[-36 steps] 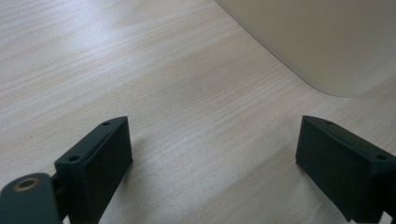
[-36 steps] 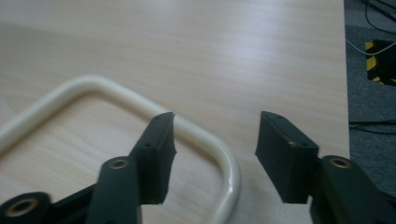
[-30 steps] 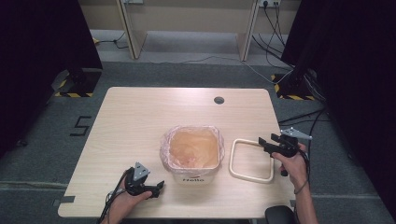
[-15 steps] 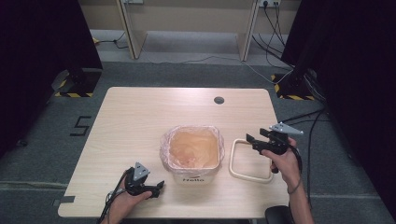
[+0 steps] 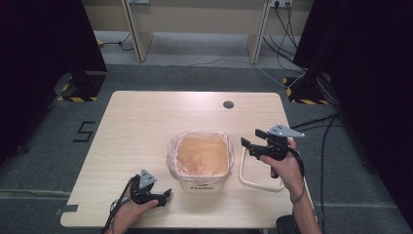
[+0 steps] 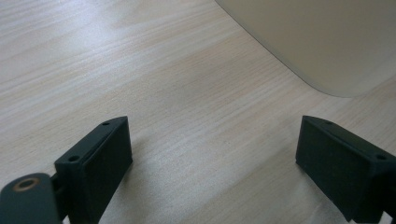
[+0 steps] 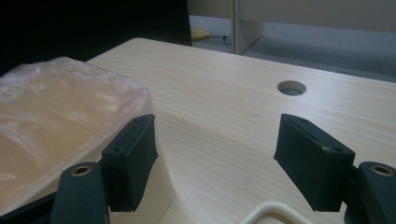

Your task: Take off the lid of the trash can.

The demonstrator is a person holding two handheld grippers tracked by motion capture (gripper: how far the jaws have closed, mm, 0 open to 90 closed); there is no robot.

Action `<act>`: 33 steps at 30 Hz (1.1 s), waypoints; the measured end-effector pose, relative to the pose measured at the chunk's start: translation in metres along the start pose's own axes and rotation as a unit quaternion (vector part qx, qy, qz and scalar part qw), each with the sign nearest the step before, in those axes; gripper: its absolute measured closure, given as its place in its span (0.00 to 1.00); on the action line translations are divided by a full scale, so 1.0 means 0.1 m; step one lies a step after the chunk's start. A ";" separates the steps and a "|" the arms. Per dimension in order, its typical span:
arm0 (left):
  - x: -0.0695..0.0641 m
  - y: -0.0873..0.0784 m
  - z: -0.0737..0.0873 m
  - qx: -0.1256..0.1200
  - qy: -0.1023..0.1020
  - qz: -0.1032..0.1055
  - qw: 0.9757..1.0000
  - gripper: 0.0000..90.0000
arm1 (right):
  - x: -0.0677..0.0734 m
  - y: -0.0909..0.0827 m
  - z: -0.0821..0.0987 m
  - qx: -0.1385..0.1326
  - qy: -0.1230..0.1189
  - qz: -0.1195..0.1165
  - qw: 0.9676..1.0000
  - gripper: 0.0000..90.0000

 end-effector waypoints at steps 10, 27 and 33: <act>0.00 0.00 0.00 0.000 0.000 0.000 1.000 0.11 | 0.25 0.15 -0.17 -0.014 -0.006 -0.034 0.999 0.33; 0.00 0.00 0.00 0.000 -0.001 0.000 1.000 0.11 | 0.41 0.31 -0.22 -0.013 -0.008 -0.052 0.999 0.33; 0.00 0.00 0.00 0.000 -0.001 0.000 1.000 0.11 | 0.42 0.32 -0.21 -0.013 -0.008 -0.051 0.999 0.33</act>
Point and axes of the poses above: each handheld gripper's, and its own axes: y roughly forward along the jaws, z roughly out of its underside, x roughly to its left, the point moved 2 cm from there along y, roughly forward along the jaws, and after that the axes turned 10 degrees about -y, right-handed, at the moved point
